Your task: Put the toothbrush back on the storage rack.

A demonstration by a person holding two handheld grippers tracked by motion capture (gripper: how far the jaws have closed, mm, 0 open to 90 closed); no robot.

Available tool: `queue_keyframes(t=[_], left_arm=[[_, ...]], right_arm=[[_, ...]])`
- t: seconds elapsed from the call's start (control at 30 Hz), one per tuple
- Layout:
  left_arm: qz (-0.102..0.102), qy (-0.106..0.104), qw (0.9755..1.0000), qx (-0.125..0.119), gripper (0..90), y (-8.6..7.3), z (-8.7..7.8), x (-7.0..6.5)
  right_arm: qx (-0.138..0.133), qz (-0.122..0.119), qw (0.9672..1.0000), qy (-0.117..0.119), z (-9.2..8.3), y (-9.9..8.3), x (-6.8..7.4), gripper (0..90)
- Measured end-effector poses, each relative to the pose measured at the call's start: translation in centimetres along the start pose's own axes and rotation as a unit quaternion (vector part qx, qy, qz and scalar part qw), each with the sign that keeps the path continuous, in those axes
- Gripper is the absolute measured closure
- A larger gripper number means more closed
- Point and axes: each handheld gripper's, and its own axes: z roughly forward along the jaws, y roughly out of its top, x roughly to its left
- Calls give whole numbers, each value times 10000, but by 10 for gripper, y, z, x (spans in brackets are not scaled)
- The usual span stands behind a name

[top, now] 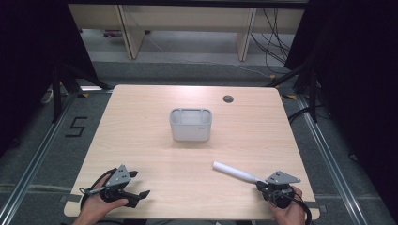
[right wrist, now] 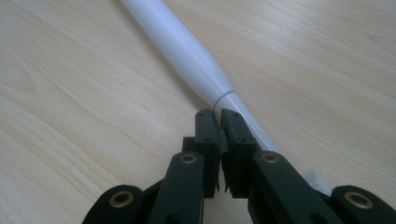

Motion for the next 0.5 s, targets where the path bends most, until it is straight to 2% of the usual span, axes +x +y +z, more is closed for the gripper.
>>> queue_keyframes(t=[0.03,0.07,0.1,0.13,0.17,0.2,0.33,0.4,0.43,0.5], left_arm=[[1,1,10000,-2,149,0,0,0],[53,31,10000,35,149,0,-1,0],[71,46,10000,35,149,1,-1,0],[86,44,9999,42,150,0,-1,0],[85,63,9999,77,149,0,-2,1],[147,54,9998,111,150,0,-2,2],[78,55,9999,53,149,0,-2,0],[16,5,10000,-20,150,0,0,0],[81,51,9999,76,149,0,-1,1],[97,62,9999,71,149,0,-2,1]], right_arm=[[-112,-228,9997,12,2,1,-4,860],[10,-62,10000,-21,1,1,-2,858],[-18,2,10000,-48,2,1,-2,855],[-33,-170,9998,-82,4,2,-6,854],[-47,-228,9997,-81,5,3,-8,853],[-20,-134,9999,-102,5,3,-8,853],[52,-12,9999,-130,6,6,-11,853],[63,-23,9999,-144,9,8,-13,850],[59,2,9999,-153,9,9,-14,850],[49,-44,9998,-189,12,11,-16,849]])
